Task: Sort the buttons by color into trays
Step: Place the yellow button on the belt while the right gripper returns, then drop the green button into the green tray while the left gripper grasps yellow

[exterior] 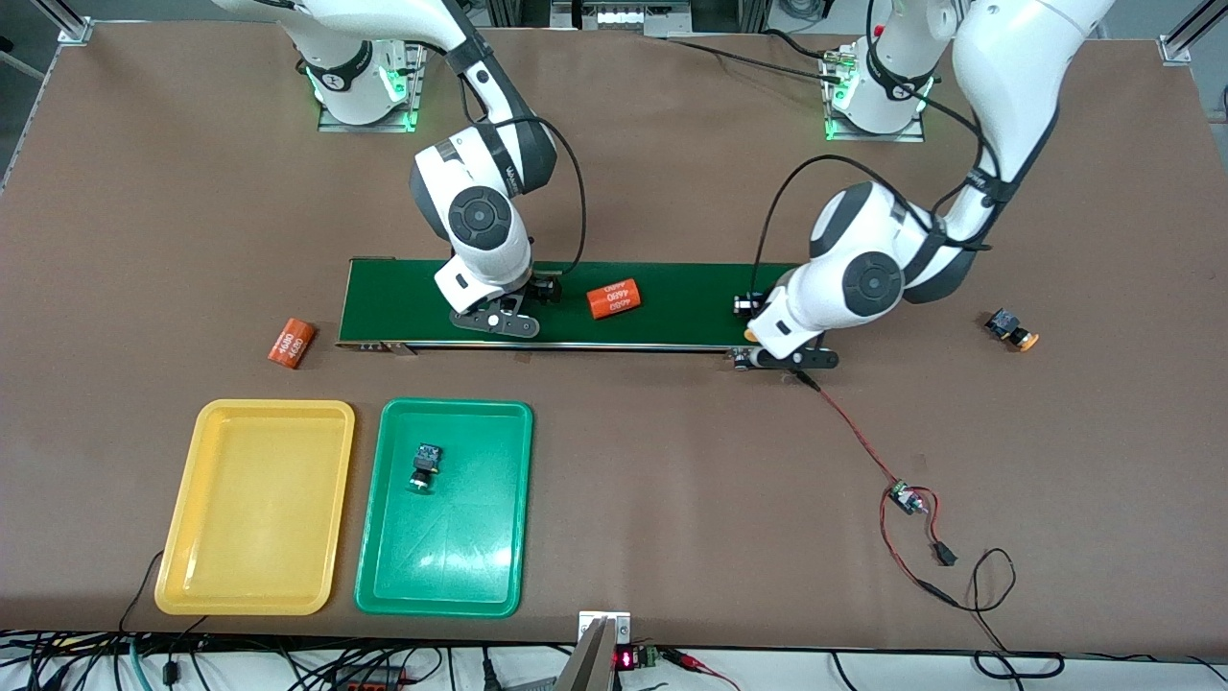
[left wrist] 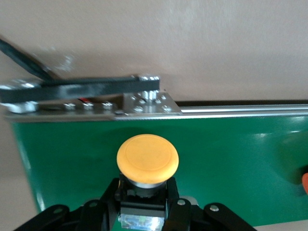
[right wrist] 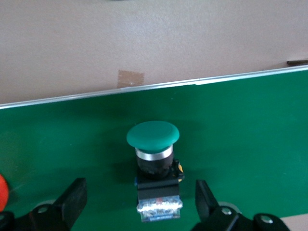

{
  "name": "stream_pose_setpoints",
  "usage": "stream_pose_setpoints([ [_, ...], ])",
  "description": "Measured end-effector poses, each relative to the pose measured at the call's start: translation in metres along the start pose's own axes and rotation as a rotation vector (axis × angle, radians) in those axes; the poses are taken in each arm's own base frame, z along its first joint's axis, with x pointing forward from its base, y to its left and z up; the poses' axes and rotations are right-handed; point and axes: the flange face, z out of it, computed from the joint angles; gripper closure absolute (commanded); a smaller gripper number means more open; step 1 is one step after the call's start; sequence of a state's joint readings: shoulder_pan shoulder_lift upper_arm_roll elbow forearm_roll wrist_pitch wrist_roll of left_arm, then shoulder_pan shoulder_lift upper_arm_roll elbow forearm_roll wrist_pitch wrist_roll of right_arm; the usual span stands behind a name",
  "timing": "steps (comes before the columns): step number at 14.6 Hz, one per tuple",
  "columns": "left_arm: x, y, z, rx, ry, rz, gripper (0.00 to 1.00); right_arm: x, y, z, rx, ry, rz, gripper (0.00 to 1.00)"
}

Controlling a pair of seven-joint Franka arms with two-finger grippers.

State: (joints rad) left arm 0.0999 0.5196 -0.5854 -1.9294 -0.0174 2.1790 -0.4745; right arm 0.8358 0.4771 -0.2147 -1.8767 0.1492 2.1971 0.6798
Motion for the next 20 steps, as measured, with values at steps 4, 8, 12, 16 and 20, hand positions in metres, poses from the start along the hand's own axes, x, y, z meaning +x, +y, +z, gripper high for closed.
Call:
stream_pose_setpoints([
  [4, -0.006, 0.008, 0.004, 0.011, -0.018, -0.003, 0.0, 0.005, 0.012, 0.008, -0.004, 0.002, 0.02, 0.75],
  [8, -0.004, 0.003, -0.036, 0.032, 0.009, -0.021, 0.0, 0.009, 0.015, 0.004, 0.001, 0.007, 0.027, 0.92],
  [12, 0.022, -0.056, -0.117, 0.056, 0.081, -0.141, 0.0, 0.026, 0.015, -0.041, 0.015, 0.019, 0.044, 0.93],
  [16, 0.047, -0.151, -0.141, 0.07, 0.107, -0.306, 0.0, 0.067, 0.03, -0.1, 0.066, 0.085, 0.085, 0.93],
  [20, 0.06, -0.246, -0.138, 0.141, 0.098, -0.334, 0.0, 0.113, 0.033, -0.097, 0.068, 0.132, 0.087, 0.94],
])
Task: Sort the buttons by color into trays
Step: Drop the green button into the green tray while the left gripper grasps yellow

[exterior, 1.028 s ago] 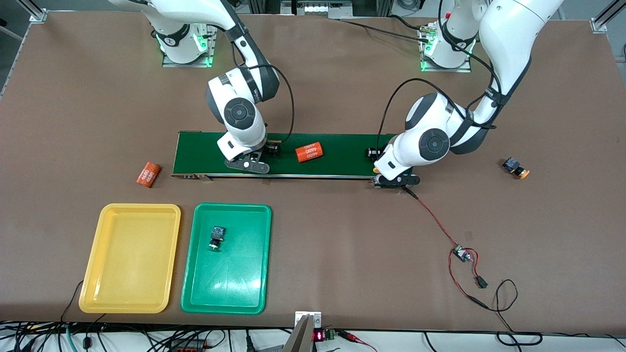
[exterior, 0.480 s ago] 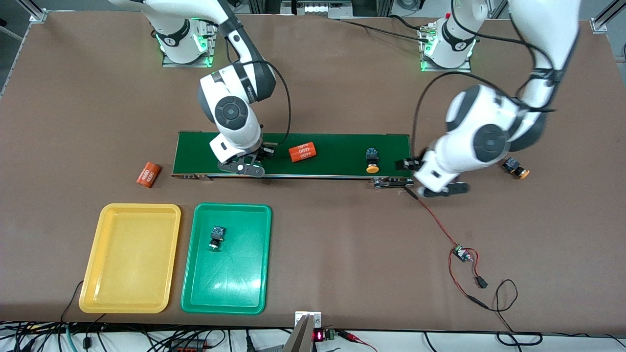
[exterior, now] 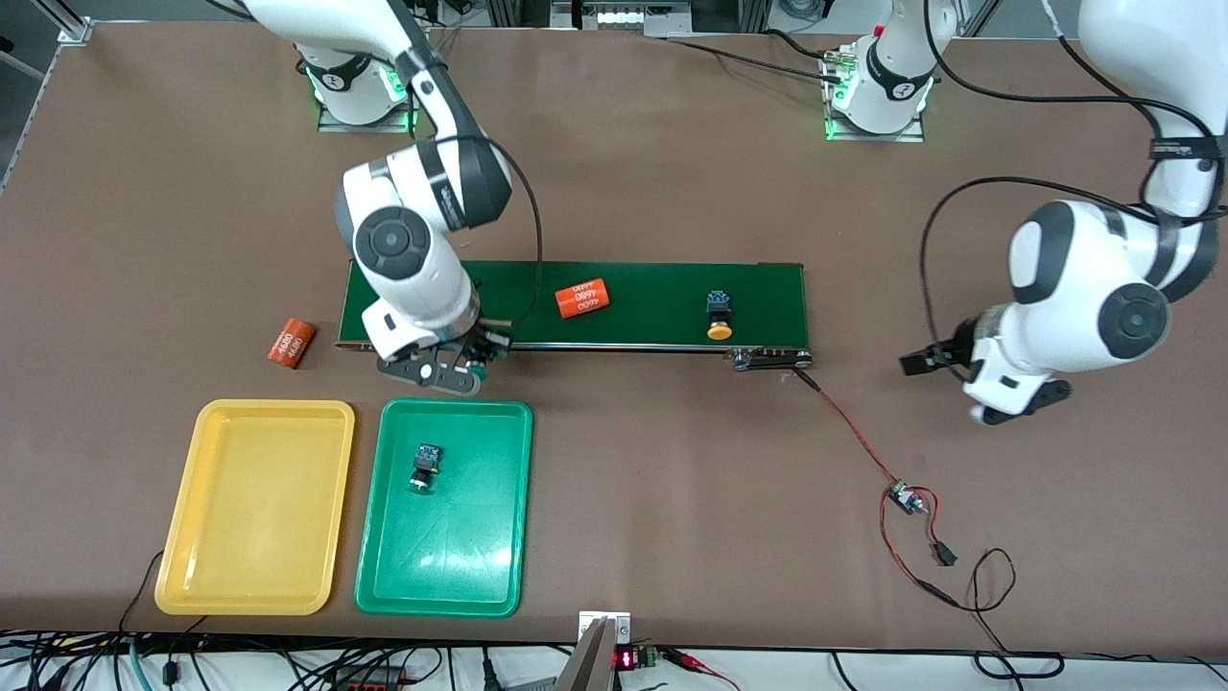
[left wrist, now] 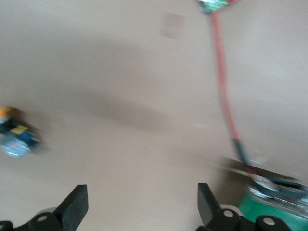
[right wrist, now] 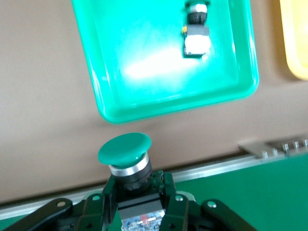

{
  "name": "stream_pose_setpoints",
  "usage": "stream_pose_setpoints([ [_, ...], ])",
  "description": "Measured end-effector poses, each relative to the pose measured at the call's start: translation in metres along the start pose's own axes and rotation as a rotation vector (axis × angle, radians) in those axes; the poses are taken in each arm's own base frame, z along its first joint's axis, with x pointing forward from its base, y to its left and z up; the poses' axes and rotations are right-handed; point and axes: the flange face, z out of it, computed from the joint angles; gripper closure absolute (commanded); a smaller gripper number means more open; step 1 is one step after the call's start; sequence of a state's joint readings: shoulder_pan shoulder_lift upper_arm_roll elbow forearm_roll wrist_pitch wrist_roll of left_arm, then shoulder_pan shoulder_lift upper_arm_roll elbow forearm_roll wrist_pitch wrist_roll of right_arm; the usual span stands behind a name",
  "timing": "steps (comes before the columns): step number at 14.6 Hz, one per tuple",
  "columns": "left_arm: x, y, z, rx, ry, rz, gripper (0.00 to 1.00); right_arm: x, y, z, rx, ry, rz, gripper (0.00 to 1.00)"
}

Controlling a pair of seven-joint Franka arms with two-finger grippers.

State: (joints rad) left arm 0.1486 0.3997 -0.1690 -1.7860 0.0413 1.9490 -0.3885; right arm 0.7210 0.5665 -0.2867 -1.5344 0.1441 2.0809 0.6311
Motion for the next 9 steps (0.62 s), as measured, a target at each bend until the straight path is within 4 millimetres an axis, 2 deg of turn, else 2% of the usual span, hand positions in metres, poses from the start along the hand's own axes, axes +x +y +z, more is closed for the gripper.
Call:
stream_pose_setpoints([
  [4, 0.029, -0.08, 0.03, 0.073, -0.032, -0.075, 0.0, 0.057, 0.006, 0.023, -0.003, 0.057, -0.034, 0.94],
  [6, 0.038, -0.12, 0.055, 0.09, -0.074, -0.134, 0.0, 0.07, 0.006, 0.035, 0.005, 0.09, -0.044, 0.94],
  [9, 0.037, -0.162, 0.088, 0.099, -0.137, -0.199, 0.0, 0.075, -0.001, 0.072, 0.014, 0.134, -0.055, 0.94],
])
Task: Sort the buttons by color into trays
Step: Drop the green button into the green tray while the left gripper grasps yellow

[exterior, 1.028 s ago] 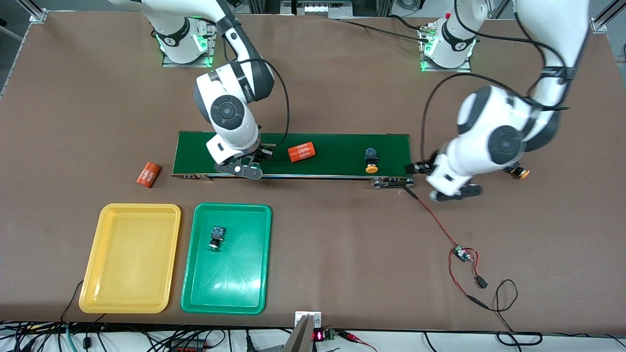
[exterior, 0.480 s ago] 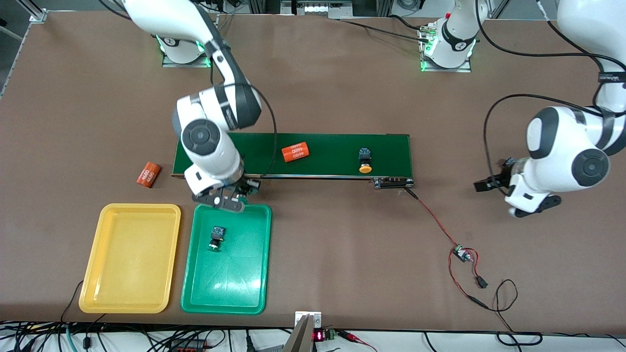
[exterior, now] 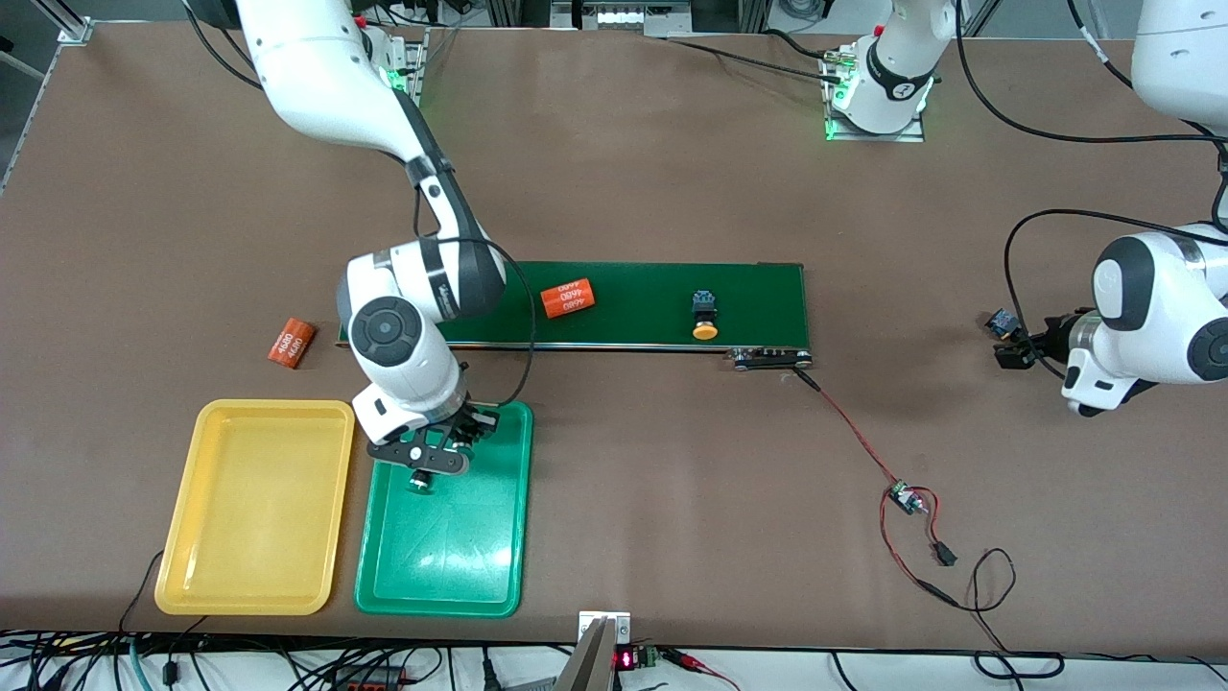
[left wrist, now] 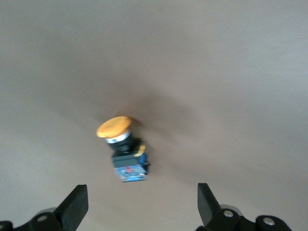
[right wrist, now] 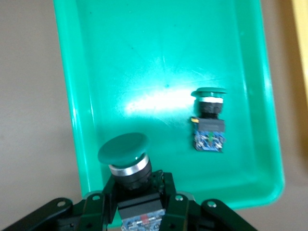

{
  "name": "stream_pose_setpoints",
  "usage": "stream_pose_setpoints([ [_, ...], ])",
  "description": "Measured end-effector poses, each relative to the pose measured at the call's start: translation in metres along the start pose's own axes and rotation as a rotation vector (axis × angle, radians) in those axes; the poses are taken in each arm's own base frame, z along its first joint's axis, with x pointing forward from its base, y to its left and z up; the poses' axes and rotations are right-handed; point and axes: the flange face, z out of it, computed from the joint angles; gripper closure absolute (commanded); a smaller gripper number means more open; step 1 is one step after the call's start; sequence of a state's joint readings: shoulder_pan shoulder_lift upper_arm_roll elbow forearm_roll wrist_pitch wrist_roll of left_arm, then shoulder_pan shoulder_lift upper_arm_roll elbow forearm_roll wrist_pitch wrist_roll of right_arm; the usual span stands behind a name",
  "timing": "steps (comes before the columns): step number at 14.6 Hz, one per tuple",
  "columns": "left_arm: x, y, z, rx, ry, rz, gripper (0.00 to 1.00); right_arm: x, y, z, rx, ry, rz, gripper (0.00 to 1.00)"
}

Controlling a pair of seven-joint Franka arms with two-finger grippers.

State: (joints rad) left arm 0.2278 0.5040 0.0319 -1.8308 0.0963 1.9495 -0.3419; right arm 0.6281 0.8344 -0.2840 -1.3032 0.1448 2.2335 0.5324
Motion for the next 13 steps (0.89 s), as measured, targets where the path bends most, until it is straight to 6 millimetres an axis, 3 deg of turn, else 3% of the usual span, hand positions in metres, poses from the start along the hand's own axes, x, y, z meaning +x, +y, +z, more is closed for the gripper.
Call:
stream_pose_setpoints([
  [3, 0.001, -0.014, 0.025, -0.005, -0.019, -0.021, 0.0, -0.001, 0.002, 0.039, -0.004, 0.026, -0.006, 0.93],
  [4, 0.001, -0.014, 0.033, -0.006, -0.021, -0.02, 0.0, 0.0, 0.005, 0.052, -0.006, 0.035, -0.007, 0.86],
  [5, 0.001, -0.012, 0.041, -0.006, -0.023, -0.019, 0.0, 0.001, 0.009, 0.064, -0.009, 0.04, -0.005, 0.37],
  [6, 0.002, -0.013, 0.05, -0.008, -0.021, -0.021, 0.0, 0.003, 0.013, 0.072, -0.012, 0.043, 0.0, 0.0],
  [7, 0.004, -0.016, 0.058, -0.01, -0.024, -0.026, 0.0, 0.006, 0.017, 0.075, -0.014, 0.044, 0.006, 0.0],
  [8, 0.005, -0.019, 0.067, -0.01, -0.036, -0.032, 0.1, 0.01, 0.02, 0.073, -0.011, 0.048, 0.011, 0.0],
  [9, 0.006, -0.021, 0.074, -0.01, -0.043, -0.035, 0.35, 0.014, 0.02, 0.067, -0.006, 0.054, 0.016, 0.0],
  [12, 0.007, -0.023, 0.079, -0.013, -0.042, -0.011, 0.69, 0.021, 0.013, 0.028, 0.009, 0.03, 0.026, 0.0],
  [13, 0.007, -0.022, 0.079, -0.014, -0.039, -0.002, 0.71, 0.021, 0.01, 0.011, 0.013, 0.019, 0.025, 0.0],
])
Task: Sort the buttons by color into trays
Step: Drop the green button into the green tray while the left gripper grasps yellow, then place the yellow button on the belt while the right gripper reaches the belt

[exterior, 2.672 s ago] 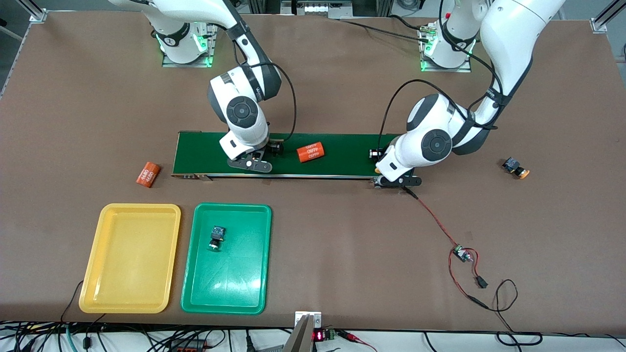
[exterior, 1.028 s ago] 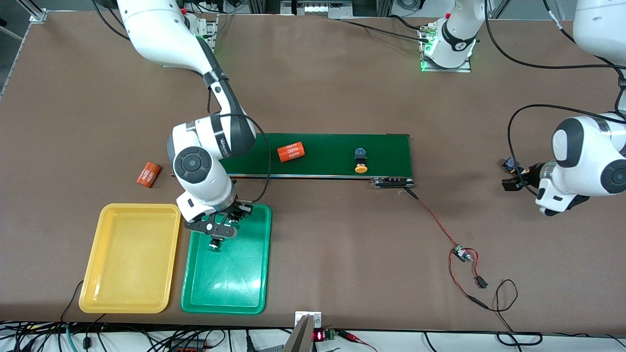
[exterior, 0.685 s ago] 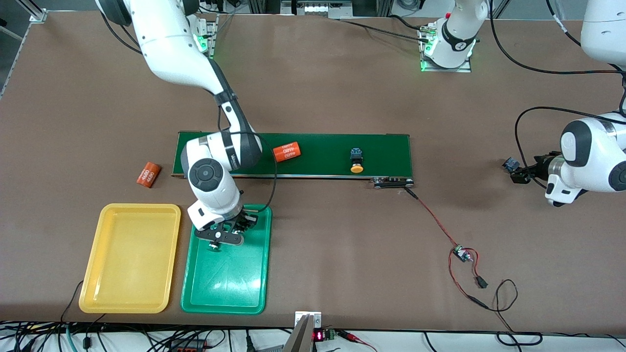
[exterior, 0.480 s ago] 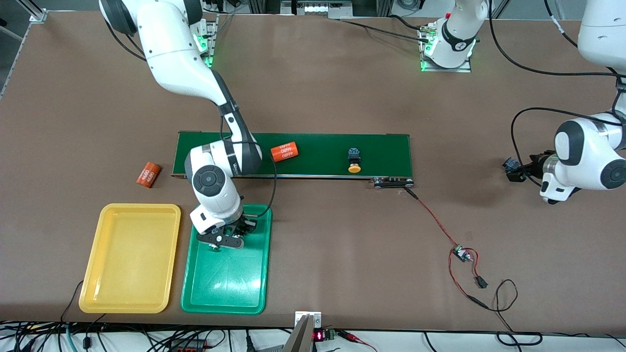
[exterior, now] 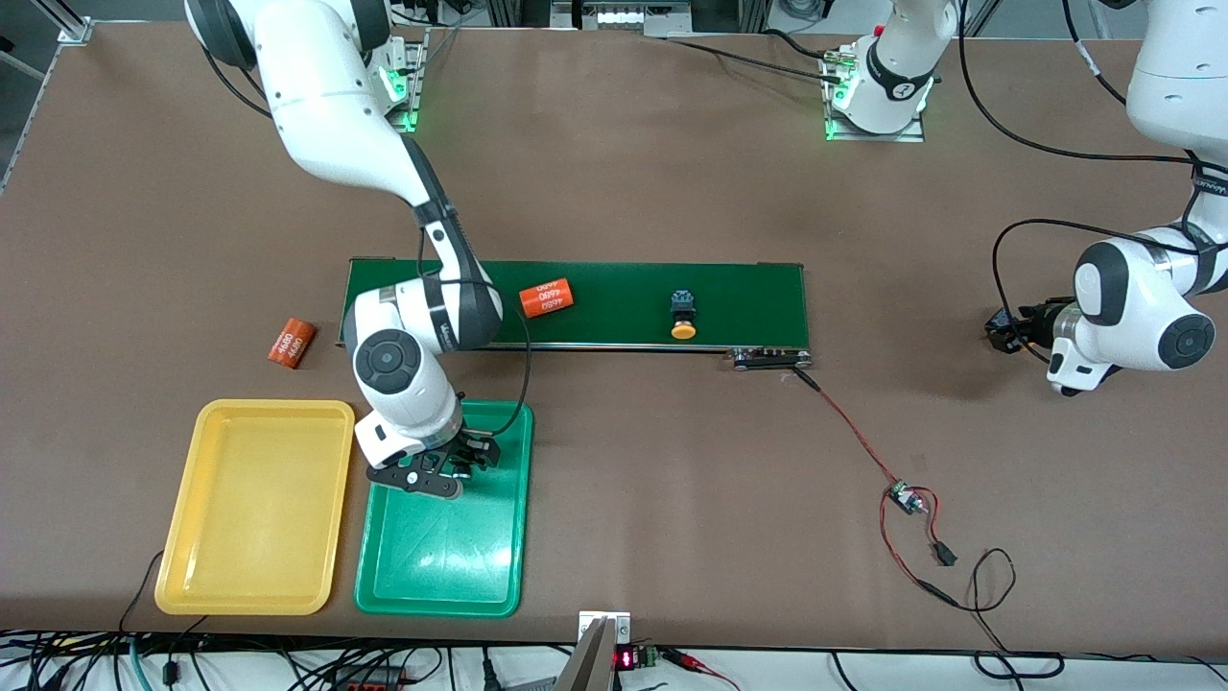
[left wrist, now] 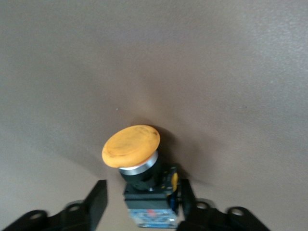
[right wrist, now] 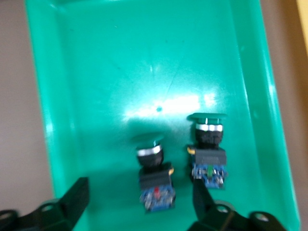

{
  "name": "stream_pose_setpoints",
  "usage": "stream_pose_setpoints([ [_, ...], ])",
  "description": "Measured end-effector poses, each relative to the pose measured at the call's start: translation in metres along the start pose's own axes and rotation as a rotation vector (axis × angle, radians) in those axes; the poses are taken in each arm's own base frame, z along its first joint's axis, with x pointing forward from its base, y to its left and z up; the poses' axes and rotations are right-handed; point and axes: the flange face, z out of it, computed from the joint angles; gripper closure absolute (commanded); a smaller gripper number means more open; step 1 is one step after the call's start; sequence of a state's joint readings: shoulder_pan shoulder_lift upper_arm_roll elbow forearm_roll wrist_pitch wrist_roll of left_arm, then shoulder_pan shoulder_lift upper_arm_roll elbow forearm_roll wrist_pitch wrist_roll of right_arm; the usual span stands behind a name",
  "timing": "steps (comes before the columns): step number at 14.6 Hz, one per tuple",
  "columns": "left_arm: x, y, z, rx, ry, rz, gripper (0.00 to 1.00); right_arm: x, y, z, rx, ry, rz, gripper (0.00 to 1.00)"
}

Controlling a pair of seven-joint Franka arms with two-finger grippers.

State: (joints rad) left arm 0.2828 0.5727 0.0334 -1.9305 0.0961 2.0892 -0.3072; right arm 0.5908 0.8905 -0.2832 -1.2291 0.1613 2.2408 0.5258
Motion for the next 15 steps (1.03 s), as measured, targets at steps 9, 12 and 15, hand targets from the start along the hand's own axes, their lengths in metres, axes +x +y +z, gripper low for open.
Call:
stream_pose_setpoints([
  [9, -0.047, 0.105, -0.12, -0.04, 0.013, 0.178, 0.71, -0.092, -0.081, -0.124, -0.046, -0.211, -0.049, 0.0],
  [12, -0.102, 0.174, -0.155, -0.067, -0.028, 0.297, 0.71, -0.124, -0.1, -0.142, -0.055, -0.235, -0.048, 0.0],
  [15, -0.145, 0.227, -0.159, -0.147, -0.084, 0.366, 0.71, -0.151, -0.118, -0.138, -0.072, -0.244, -0.026, 0.0],
])
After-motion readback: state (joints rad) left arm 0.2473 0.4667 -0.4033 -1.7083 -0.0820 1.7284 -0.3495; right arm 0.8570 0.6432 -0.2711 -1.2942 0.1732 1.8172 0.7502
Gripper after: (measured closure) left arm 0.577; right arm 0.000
